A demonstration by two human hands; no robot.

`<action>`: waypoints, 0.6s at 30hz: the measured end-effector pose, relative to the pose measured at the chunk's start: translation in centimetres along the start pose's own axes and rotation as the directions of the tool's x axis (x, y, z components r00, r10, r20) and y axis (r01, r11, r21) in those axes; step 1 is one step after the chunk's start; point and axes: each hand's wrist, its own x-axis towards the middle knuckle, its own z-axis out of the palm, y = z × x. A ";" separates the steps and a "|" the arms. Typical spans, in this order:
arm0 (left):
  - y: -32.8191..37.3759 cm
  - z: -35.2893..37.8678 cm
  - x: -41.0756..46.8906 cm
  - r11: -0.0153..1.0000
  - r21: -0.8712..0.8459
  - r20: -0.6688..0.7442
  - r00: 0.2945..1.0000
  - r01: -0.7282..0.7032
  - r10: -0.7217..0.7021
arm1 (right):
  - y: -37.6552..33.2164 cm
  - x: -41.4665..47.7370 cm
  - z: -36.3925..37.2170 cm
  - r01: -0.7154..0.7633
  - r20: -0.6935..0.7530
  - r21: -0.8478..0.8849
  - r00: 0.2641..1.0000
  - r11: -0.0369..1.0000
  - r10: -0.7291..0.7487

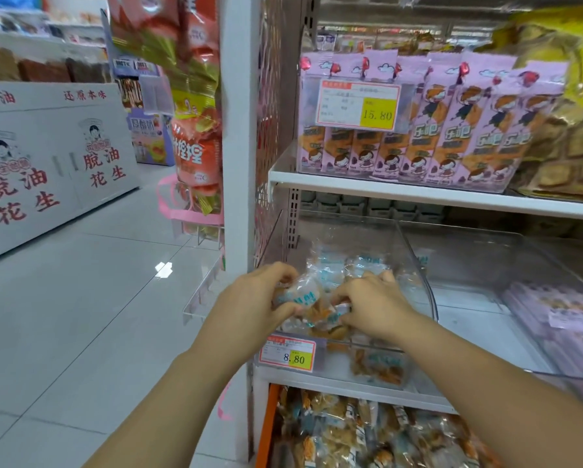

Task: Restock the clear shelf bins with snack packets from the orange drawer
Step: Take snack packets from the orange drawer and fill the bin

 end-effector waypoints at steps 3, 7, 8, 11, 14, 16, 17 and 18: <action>0.0 1.3 1.1 0.999 -0.042 0.105 0.994 -0.010 0.014 | 0.7 -0.4 -0.7 0.037 0.000 0.022 0.999 0.999 -0.037; 0.5 3.6 2.2 0.997 0.001 0.356 0.932 -0.073 0.068 | 1.3 -0.4 -0.9 0.044 -0.005 0.117 0.999 0.992 -0.044; 0.5 4.1 2.3 0.997 -0.003 0.398 0.914 -0.078 0.073 | 1.4 -0.3 -0.9 0.046 -0.005 0.129 0.999 0.991 -0.046; 0.1 4.7 2.5 0.997 -0.074 0.421 0.906 -0.010 0.040 | 1.5 -0.4 -0.7 0.059 -0.024 0.141 0.998 0.988 -0.056; -0.2 4.7 2.8 0.988 -0.138 0.422 0.907 0.068 -0.004 | 1.6 -0.5 -0.5 0.073 -0.051 0.144 0.997 0.987 -0.066; 0.0 4.8 2.9 0.988 -0.134 0.451 0.892 0.080 -0.011 | 1.7 -0.6 -0.4 0.091 -0.068 0.118 0.994 0.989 -0.083; 0.2 4.9 3.0 0.989 -0.126 0.460 0.888 0.077 -0.011 | 1.8 -0.6 -0.4 0.104 -0.067 0.088 0.993 0.991 -0.098; 0.2 5.1 3.0 0.991 -0.112 0.459 0.889 0.071 -0.012 | 1.7 -0.6 -0.5 0.117 -0.051 0.056 0.992 0.992 -0.114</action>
